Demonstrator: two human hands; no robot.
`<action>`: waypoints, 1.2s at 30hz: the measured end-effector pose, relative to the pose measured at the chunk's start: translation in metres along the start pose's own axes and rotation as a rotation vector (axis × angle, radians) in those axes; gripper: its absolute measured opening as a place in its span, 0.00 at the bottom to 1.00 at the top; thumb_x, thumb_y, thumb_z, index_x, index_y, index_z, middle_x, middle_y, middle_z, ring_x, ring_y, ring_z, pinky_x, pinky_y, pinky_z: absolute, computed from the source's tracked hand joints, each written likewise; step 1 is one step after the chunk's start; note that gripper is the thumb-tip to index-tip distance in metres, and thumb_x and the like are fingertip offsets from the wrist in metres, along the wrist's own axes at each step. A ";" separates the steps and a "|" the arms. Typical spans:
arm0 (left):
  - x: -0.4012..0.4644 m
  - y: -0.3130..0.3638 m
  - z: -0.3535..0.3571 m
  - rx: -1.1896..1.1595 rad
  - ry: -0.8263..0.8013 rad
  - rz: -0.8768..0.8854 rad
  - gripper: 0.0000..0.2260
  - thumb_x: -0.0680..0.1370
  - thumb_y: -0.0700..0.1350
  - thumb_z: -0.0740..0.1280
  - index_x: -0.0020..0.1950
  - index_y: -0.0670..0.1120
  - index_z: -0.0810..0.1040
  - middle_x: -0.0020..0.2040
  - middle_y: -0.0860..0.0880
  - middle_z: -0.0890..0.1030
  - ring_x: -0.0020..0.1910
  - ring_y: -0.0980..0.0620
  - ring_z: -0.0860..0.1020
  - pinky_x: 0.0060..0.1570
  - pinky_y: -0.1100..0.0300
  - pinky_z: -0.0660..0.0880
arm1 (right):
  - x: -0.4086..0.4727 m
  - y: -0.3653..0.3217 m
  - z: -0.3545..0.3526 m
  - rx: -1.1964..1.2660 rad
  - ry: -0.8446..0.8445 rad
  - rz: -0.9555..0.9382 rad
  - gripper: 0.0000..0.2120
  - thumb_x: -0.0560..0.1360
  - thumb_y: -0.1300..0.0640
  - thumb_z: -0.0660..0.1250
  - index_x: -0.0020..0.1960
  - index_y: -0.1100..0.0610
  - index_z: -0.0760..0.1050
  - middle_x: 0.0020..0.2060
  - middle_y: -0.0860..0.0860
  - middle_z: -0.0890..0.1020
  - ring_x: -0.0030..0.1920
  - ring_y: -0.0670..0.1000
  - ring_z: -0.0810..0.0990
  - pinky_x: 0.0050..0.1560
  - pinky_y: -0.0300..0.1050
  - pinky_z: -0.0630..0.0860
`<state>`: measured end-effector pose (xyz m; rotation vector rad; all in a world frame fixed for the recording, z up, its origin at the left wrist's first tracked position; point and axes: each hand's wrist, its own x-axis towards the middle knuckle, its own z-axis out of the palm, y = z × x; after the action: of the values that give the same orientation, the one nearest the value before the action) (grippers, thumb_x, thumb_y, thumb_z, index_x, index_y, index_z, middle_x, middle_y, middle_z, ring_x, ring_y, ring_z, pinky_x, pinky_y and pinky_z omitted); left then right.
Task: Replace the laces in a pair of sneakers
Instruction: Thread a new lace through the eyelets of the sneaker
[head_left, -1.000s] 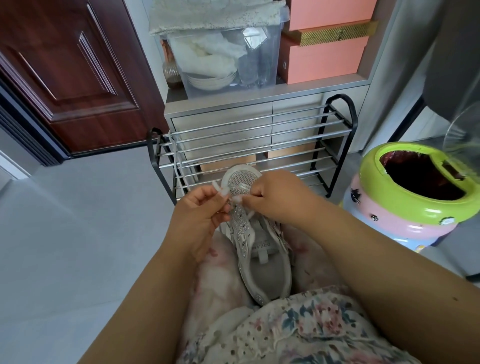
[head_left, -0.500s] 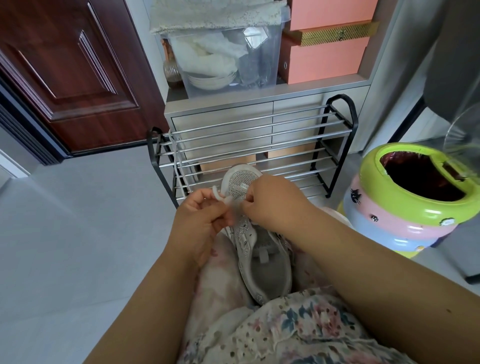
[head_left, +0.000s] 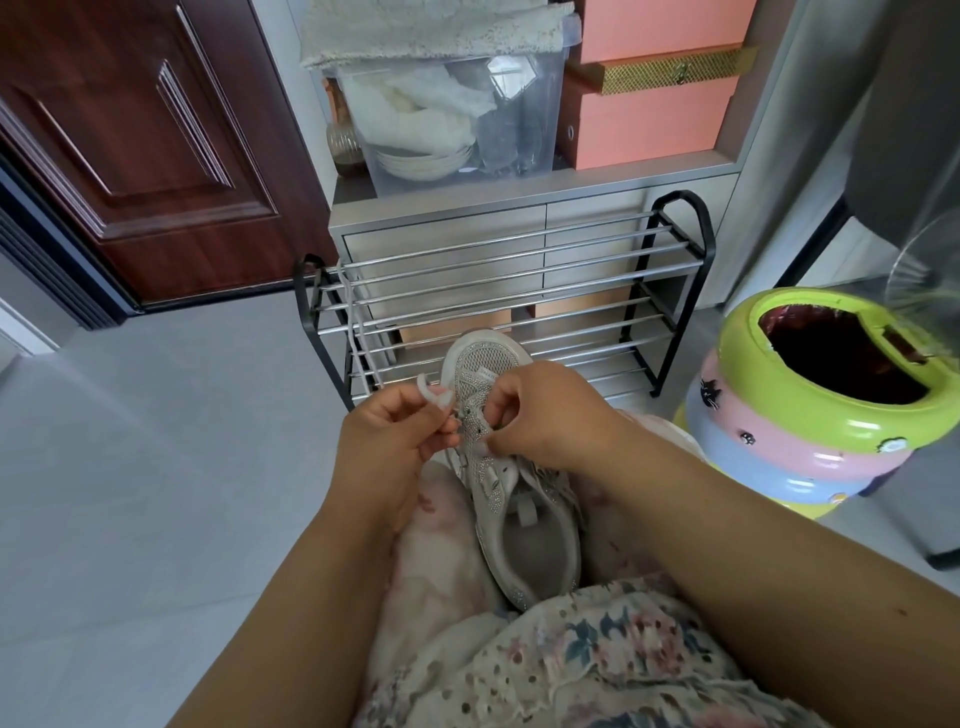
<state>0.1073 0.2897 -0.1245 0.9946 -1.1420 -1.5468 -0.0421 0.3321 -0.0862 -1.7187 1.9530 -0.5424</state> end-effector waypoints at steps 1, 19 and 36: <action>0.000 0.000 0.000 0.018 0.002 0.019 0.03 0.73 0.32 0.68 0.43 0.39 0.79 0.32 0.46 0.80 0.30 0.53 0.78 0.33 0.63 0.78 | 0.000 0.000 0.000 0.008 -0.001 0.002 0.13 0.64 0.52 0.77 0.32 0.48 0.73 0.32 0.44 0.78 0.37 0.46 0.77 0.40 0.39 0.72; 0.006 -0.004 0.000 0.326 0.024 0.139 0.08 0.72 0.41 0.74 0.37 0.38 0.78 0.28 0.46 0.74 0.26 0.54 0.69 0.28 0.62 0.70 | -0.002 -0.004 -0.001 0.253 -0.050 0.136 0.12 0.63 0.61 0.78 0.32 0.48 0.77 0.37 0.50 0.84 0.42 0.51 0.83 0.52 0.50 0.79; 0.002 0.000 0.004 0.503 -0.005 0.183 0.09 0.72 0.41 0.74 0.37 0.37 0.79 0.27 0.51 0.77 0.25 0.57 0.73 0.28 0.64 0.73 | -0.001 -0.003 0.001 0.226 -0.038 0.150 0.09 0.63 0.58 0.77 0.42 0.53 0.82 0.37 0.51 0.85 0.43 0.52 0.83 0.51 0.51 0.79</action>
<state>0.1035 0.2887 -0.1239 1.1704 -1.6226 -1.1379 -0.0391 0.3330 -0.0856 -1.4221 1.8953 -0.6429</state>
